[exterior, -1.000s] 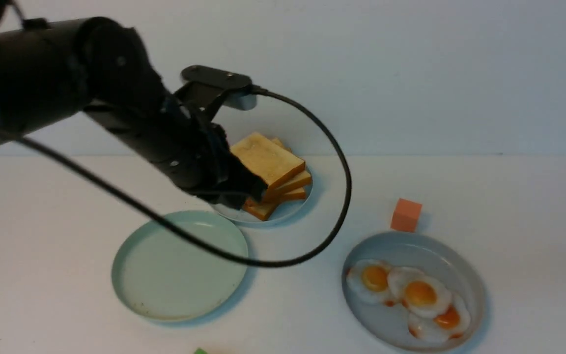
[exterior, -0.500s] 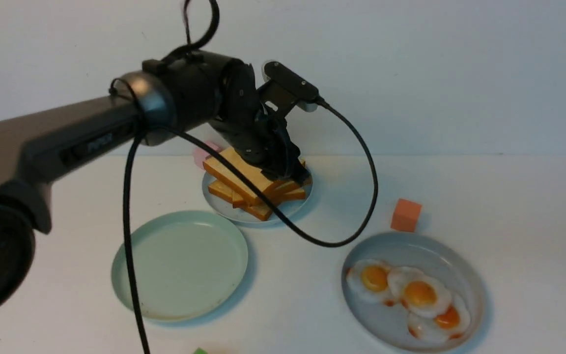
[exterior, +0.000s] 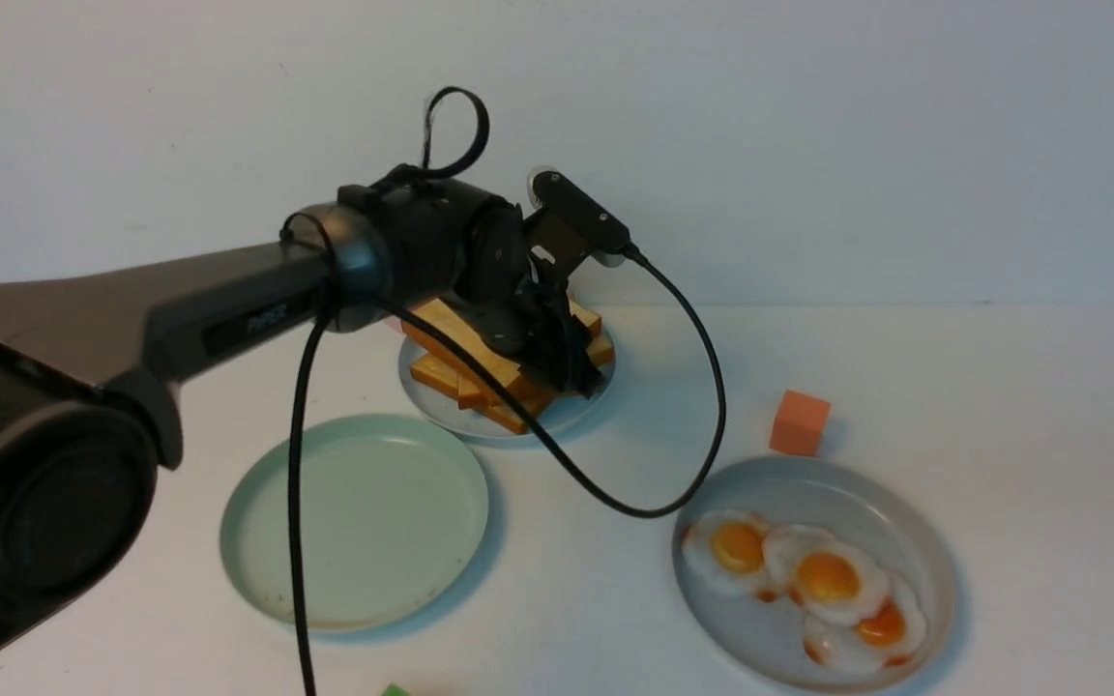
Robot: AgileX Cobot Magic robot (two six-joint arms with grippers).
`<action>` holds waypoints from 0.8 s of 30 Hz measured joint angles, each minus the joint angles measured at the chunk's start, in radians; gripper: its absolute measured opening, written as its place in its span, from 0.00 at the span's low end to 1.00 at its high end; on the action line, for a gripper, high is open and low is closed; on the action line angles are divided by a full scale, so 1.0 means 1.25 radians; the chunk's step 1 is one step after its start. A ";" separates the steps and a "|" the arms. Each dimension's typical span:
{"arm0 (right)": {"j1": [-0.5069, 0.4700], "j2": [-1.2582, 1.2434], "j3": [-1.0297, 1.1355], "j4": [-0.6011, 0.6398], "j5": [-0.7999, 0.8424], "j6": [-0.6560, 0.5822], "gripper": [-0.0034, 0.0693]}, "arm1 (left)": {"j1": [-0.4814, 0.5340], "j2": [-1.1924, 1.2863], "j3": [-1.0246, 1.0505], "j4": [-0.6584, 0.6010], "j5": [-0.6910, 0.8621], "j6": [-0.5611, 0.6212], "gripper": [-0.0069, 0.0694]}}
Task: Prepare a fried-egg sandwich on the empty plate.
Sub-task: Use the left arm to grab a slice of bread, then use the left arm to put a slice of bread into the empty plate in the middle
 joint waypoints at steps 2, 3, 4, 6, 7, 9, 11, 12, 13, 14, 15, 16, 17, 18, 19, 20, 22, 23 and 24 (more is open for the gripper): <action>0.000 0.000 0.000 0.004 0.000 0.000 0.07 | 0.000 0.002 0.000 0.006 -0.003 0.000 0.45; 0.000 0.000 0.000 0.006 0.000 0.000 0.07 | 0.000 0.002 0.000 0.013 -0.005 0.000 0.39; 0.000 0.000 0.000 0.008 0.000 0.000 0.07 | 0.000 0.002 0.000 0.018 -0.005 0.000 0.33; 0.000 0.000 0.000 0.009 0.000 0.000 0.08 | -0.001 0.002 0.000 0.026 -0.005 0.000 0.23; 0.000 0.000 0.000 0.009 0.000 0.000 0.08 | -0.001 0.002 0.000 0.027 -0.005 0.000 0.22; 0.000 0.000 0.000 0.009 0.000 0.000 0.08 | -0.003 0.004 -0.003 0.032 -0.004 0.000 0.11; 0.000 0.000 0.000 0.011 0.000 0.000 0.08 | -0.003 0.007 -0.015 0.035 0.005 0.000 0.09; 0.000 0.000 0.000 0.012 0.000 0.000 0.08 | -0.003 0.008 -0.024 0.036 0.009 0.000 0.09; 0.000 0.000 0.000 0.012 0.000 0.000 0.09 | -0.003 0.007 -0.033 0.036 0.021 0.000 0.09; 0.000 0.000 0.000 0.012 0.000 0.000 0.09 | -0.003 0.004 -0.036 0.037 0.025 0.000 0.09; 0.000 0.000 0.000 0.012 0.000 0.000 0.09 | -0.003 0.000 -0.037 0.038 0.028 0.000 0.09; 0.000 0.000 0.000 0.012 0.000 0.000 0.09 | -0.003 -0.005 -0.040 0.038 0.036 0.000 0.09; 0.000 0.000 0.000 0.012 0.000 0.000 0.09 | -0.003 -0.035 -0.041 0.036 0.048 0.000 0.09; 0.000 0.000 0.000 0.012 0.000 0.000 0.09 | -0.003 -0.056 -0.042 0.033 0.058 0.000 0.09; 0.000 0.000 0.000 0.012 0.000 0.000 0.09 | -0.003 -0.075 -0.042 0.031 0.067 -0.001 0.09; 0.000 0.000 0.000 0.012 0.000 0.000 0.10 | -0.003 -0.090 -0.043 0.031 0.076 -0.001 0.09; 0.000 0.000 0.000 0.012 0.000 0.000 0.10 | -0.003 -0.141 -0.047 0.029 0.114 -0.009 0.09; 0.000 0.000 0.000 0.012 0.000 0.000 0.10 | -0.003 -0.166 -0.048 0.028 0.140 -0.025 0.09; 0.000 0.000 0.000 0.012 0.000 0.000 0.10 | -0.003 -0.186 -0.049 0.027 0.171 -0.043 0.09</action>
